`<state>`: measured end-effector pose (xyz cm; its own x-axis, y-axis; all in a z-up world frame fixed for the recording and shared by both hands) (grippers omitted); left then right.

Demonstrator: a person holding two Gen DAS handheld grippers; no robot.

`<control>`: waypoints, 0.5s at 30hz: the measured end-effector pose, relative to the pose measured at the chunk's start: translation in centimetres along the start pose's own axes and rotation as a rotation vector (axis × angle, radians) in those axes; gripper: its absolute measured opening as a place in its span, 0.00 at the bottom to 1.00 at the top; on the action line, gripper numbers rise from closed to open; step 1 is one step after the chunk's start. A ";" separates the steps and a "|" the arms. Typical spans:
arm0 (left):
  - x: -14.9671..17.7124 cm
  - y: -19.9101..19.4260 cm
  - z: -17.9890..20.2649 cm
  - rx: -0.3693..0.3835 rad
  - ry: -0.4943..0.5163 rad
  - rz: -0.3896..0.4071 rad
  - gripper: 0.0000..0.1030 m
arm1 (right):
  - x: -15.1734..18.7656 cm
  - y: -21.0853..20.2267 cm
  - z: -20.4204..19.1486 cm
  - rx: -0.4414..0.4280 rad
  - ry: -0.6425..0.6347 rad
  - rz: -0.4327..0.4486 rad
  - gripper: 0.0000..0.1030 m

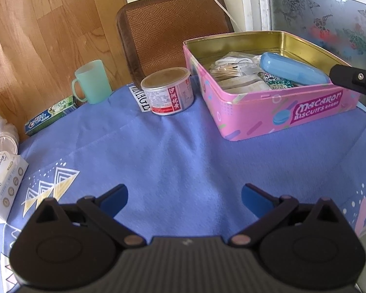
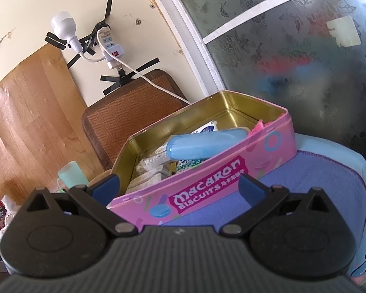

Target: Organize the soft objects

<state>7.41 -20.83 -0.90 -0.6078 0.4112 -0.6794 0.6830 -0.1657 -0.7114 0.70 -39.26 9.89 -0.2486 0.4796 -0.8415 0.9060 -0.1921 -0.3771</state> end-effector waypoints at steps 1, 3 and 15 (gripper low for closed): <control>0.0 0.0 0.0 0.000 0.000 0.000 1.00 | 0.0 0.0 0.0 0.000 0.000 0.000 1.00; 0.0 0.0 0.1 0.000 0.001 -0.002 1.00 | 0.0 0.0 0.0 0.000 0.000 -0.001 1.00; 0.0 0.1 0.3 0.004 0.015 -0.007 1.00 | 0.2 0.0 0.0 0.003 0.002 0.000 1.00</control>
<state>7.37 -21.13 -1.05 -0.6068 0.4255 -0.6714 0.6769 -0.1661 -0.7171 0.67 -39.22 9.73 -0.2480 0.4815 -0.8406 0.9051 -0.1942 -0.3783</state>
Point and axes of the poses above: each gripper's, at about its wrist camera, not at the fingertips, and y roughly the way its jaws point, z to its right, x to its underside, the point moved 7 cm from there along y, roughly the way its jaws point, and after that the axes turned 1 degree about -x, right-handed, at the moved point
